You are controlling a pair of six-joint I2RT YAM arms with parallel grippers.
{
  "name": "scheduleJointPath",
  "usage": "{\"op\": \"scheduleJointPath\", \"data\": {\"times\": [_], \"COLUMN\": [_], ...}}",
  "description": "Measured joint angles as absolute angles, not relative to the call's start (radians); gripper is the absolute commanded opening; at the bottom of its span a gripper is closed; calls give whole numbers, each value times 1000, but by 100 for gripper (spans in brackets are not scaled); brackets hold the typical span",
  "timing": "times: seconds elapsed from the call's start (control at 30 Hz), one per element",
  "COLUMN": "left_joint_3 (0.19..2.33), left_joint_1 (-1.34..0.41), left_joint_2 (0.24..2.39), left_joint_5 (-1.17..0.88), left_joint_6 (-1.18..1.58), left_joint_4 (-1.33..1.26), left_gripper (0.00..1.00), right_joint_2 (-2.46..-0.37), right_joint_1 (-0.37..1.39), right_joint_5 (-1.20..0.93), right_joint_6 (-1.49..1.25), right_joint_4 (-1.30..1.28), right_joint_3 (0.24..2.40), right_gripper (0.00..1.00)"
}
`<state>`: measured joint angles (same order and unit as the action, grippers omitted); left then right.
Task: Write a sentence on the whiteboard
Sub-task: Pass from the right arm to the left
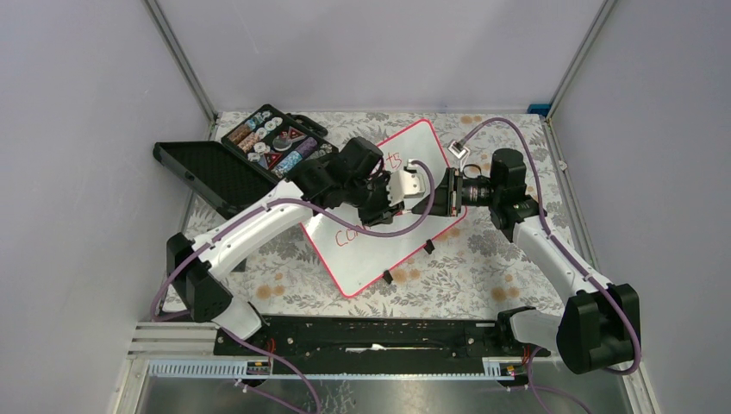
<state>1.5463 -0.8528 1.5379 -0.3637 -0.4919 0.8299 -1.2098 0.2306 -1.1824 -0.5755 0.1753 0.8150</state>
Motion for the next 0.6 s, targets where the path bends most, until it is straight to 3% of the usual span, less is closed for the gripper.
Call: {"op": "scheduleJointPath", "data": {"times": [0.17,0.6], "left_joint_3": [1546,1634], "left_joint_1": [-871,-886], "left_joint_2": [1555,1620], "left_joint_5": [-346,-325], "left_joint_6": [-485,-457], "left_joint_4": [835,947], "left_gripper": [0,0], "right_joint_2": [-1209,-1210], "right_joint_1": [233,255], "right_joint_5": [-1172,-1148], "right_joint_6": [-585,-573], "right_joint_4": [186,177], "right_joint_3": [812,802], "right_gripper": [0,0]}}
